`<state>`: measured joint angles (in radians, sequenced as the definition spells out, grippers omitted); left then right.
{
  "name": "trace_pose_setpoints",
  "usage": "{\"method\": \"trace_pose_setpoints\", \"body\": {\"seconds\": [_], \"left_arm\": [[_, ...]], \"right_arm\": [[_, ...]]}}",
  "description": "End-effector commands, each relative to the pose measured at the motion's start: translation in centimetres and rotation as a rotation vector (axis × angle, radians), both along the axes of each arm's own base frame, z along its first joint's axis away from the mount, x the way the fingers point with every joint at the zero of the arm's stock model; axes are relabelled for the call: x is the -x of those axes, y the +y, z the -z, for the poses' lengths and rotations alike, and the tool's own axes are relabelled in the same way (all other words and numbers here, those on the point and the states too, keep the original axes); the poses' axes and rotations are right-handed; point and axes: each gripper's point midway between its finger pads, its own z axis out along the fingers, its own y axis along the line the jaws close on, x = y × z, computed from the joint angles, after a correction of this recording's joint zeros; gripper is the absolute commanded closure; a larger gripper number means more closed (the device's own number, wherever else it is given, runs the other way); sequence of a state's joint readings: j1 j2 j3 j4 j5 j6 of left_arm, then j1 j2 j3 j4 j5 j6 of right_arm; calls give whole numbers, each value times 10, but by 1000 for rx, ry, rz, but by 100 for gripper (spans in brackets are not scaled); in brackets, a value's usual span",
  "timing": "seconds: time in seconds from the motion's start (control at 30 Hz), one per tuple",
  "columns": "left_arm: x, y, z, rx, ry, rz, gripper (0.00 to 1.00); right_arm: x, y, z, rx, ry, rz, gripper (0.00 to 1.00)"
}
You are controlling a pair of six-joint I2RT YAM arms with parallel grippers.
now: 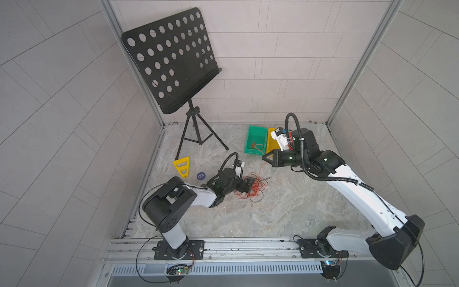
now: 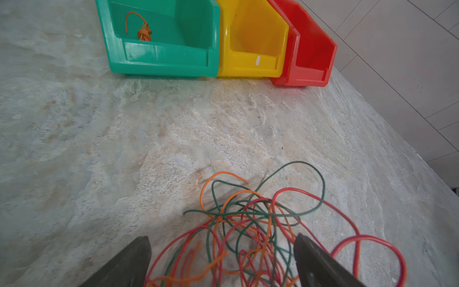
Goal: Untangle and sort cables by color
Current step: Untie the cable.
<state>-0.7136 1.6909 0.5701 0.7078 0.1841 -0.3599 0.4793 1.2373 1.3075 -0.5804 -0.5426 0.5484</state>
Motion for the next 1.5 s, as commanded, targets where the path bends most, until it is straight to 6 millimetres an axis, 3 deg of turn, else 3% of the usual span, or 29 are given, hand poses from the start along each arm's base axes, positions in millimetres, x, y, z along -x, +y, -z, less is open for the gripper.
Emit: {"method": "trace_pose_setpoints", "body": {"seconds": [0.0, 0.33, 0.47, 0.57, 0.67, 0.83, 1.0, 1.23, 1.4, 1.47], "left_arm": [[-11, -5, -13, 48, -43, -13, 4], [-13, 2, -15, 53, -46, -27, 4], [-17, 14, -34, 93, -66, -50, 4], [-18, 26, -58, 117, -94, -60, 4], [-8, 24, -87, 120, -144, 5, 4], [14, 5, -132, 206, -197, 166, 5], [30, -27, -158, 318, -229, 287, 5], [35, -84, -157, 412, -190, 396, 9], [35, -112, -152, 458, -154, 435, 20], [34, -120, -147, 458, -134, 445, 30]], "right_arm": [[4, -12, -31, -23, -71, -2, 100], [-7, -38, -78, -52, -167, 46, 100], [-10, -40, -84, -43, -179, 42, 100], [-12, -40, -78, -35, -161, 40, 100], [-14, -39, -73, -36, -147, 35, 100], [-15, -37, -73, -51, -149, 34, 100], [-15, -37, -73, -57, -148, 39, 100], [-13, -38, -77, -69, -158, 42, 100], [-12, -38, -75, -72, -153, 40, 100], [-11, -38, -74, -73, -149, 38, 100]]}}
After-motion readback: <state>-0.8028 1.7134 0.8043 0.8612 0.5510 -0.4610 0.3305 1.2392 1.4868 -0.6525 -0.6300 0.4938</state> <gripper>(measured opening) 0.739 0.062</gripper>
